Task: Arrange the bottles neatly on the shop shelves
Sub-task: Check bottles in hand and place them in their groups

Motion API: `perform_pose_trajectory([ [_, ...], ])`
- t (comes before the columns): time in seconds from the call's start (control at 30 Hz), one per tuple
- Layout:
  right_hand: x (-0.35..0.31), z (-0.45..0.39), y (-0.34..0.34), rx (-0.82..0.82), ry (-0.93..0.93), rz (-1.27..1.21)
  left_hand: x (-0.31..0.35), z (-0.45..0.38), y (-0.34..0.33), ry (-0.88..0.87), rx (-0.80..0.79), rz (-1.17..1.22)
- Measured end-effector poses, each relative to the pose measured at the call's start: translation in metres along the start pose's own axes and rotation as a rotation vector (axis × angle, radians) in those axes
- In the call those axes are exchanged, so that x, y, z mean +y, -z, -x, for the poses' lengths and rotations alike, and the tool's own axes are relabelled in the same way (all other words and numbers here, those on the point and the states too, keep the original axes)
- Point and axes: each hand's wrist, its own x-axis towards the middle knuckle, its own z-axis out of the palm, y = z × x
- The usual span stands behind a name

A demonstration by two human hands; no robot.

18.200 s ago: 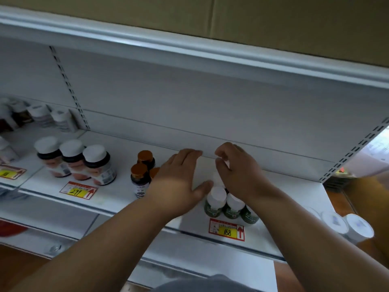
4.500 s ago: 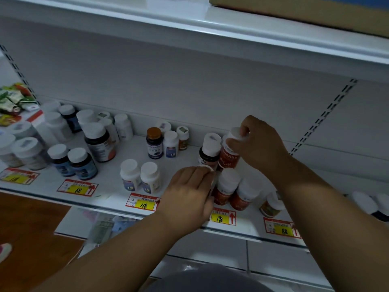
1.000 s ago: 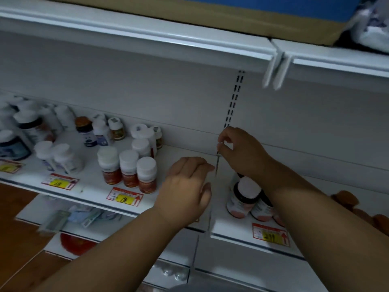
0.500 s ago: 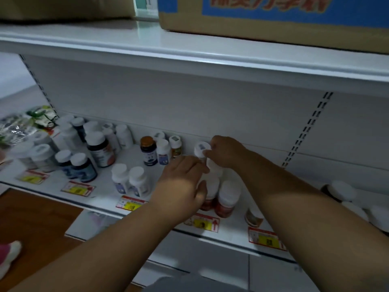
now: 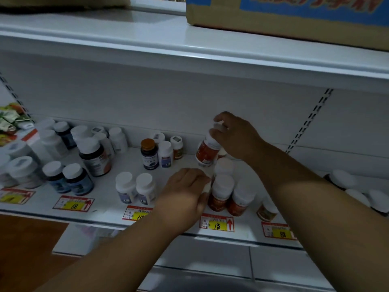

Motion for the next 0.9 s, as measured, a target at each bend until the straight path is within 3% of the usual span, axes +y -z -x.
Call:
perform_pose_trajectory([
  [0.13, -0.008, 0.018, -0.02, -0.138, 0.092, 0.002, -0.008, 0.003, -0.007, -0.076, 0.015, 0.02],
  [0.67, 0.009, 0.015, -0.037, -0.54, 0.036, 0.058, -0.012, 0.003, -0.021, -0.101, 0.075, 0.096],
  [0.77, 0.013, 0.016, -0.035, -0.461, 0.037, 0.015, -0.007, 0.002, -0.023, -0.079, 0.079, 0.107],
  [0.9, 0.031, 0.012, -0.04, -0.137, -0.063, -0.045, -0.006, -0.001, -0.02, -0.032, 0.081, 0.121],
])
